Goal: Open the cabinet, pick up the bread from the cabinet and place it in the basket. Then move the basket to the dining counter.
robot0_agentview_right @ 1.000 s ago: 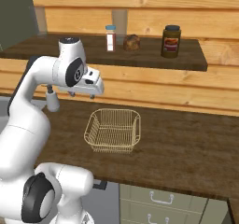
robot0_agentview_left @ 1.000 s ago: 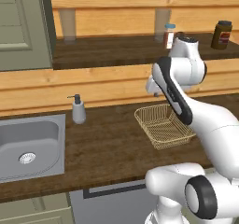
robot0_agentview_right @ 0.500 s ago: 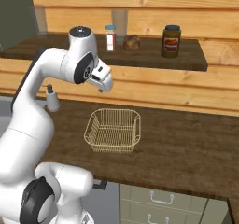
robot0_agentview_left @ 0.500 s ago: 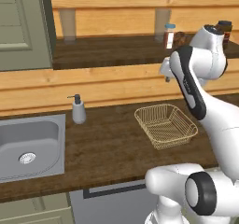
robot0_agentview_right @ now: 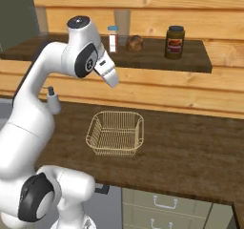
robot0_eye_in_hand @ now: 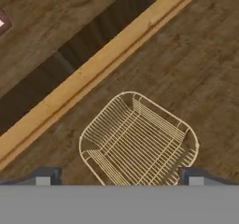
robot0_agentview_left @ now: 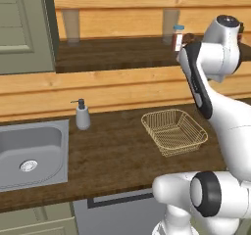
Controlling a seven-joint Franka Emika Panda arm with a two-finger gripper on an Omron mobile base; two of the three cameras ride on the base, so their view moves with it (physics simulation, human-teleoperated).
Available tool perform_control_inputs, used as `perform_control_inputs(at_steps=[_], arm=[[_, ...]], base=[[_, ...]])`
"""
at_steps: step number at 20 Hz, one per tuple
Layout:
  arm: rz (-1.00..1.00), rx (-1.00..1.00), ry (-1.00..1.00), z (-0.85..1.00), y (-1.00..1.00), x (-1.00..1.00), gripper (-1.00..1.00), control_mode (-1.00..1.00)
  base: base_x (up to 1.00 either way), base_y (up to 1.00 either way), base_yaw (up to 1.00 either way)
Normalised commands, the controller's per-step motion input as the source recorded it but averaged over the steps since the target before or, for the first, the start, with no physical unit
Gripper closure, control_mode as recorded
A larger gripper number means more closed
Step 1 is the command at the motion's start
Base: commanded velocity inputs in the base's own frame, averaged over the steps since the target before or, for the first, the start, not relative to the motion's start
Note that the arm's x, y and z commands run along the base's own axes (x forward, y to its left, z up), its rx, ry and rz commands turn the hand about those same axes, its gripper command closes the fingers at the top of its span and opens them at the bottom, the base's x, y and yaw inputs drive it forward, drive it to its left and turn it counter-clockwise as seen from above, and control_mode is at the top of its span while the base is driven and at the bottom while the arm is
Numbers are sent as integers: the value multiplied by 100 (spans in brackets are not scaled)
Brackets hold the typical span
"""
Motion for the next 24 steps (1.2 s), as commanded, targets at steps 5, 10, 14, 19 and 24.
perform_control_inputs(at_steps=[5,10,14,19,24], arm=[[-14,19,-13,63,-26,37,-100,-100],[-7,31,-3,65,-53,23,-100,-100],[0,25,-4,20,-53,56,-100,-100],[1,20,-8,0,-46,96,-100,-100],[7,9,-3,0,-11,98,-100,-100]], base=[[0,0,0],[0,0,0],[0,0,0],[0,0,0],[0,0,0]])
